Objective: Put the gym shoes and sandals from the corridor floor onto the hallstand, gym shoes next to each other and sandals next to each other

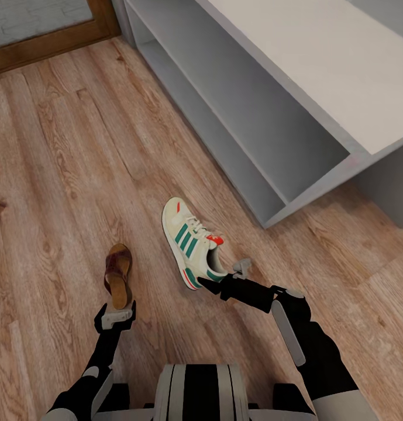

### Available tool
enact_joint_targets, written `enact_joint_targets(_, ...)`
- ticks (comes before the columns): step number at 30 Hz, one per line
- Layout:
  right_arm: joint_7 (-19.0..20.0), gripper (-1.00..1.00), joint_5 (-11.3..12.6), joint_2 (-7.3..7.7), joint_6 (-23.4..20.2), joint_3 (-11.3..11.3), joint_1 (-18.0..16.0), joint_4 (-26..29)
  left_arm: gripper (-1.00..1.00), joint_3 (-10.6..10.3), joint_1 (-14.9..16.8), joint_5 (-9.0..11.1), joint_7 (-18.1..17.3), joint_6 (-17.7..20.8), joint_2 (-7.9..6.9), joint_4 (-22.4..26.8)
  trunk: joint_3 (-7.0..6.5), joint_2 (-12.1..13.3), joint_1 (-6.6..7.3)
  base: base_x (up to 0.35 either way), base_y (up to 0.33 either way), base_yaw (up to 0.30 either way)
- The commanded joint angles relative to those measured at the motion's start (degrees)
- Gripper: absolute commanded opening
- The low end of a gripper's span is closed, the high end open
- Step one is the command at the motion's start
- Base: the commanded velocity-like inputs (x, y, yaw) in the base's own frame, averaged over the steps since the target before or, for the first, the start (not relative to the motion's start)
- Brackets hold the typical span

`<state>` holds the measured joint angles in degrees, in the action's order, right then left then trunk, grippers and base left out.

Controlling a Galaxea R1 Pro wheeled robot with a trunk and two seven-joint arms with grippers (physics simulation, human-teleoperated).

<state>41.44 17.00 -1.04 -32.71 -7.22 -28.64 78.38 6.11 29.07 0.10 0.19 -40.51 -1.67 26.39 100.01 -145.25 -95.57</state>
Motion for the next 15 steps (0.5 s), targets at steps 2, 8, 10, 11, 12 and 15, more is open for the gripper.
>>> enact_joint_targets(2, -0.1, -1.00, 0.4, -0.01, -0.4, 0.0, 0.0, 0.0, 1.00, 0.0, 0.0, 0.0, 0.0, -0.2, 0.00, 0.0, 0.03, 0.0, 0.01, 0.000, 0.000, 0.000)
enact_joint_targets(8, -0.1, -1.00, 0.4, -0.01, -0.4, 0.2, 0.0, 0.0, 1.00, 0.2, 0.0, 0.0, 0.1, -0.2, -0.02, 0.0, 0.03, 0.0, 0.01, 0.062, -0.014, 0.000)
enact_joint_targets(10, 0.0, -1.00, 0.4, -0.01, -0.4, 0.3, 0.0, 0.0, 1.00, 0.2, 0.0, 0.0, 0.1, -0.2, -0.02, 0.0, 0.03, 0.0, 0.01, 0.138, -0.032, 0.000)
enact_joint_targets(11, 0.0, -1.00, 0.4, -0.01, -0.4, 0.3, 0.0, 0.0, 1.00, 0.2, 0.0, 0.0, 0.1, -0.2, -0.03, 0.0, 0.03, 0.0, 0.01, 0.079, -0.018, 0.000)
enact_joint_targets(12, -0.1, -1.00, 0.4, -0.01, -0.4, 0.3, 0.0, 0.0, 1.00, 0.2, 0.0, 0.0, 0.1, -0.2, -0.02, 0.0, 0.03, 0.0, 0.01, 0.050, -0.012, 0.000)
enact_joint_targets(15, -0.1, -1.00, 0.4, -0.01, -0.4, 0.3, 0.0, 0.0, 1.00, 0.2, 0.0, 0.0, 0.1, -0.2, -0.02, 0.0, 0.03, 0.0, 0.01, 0.026, -0.006, 0.000)
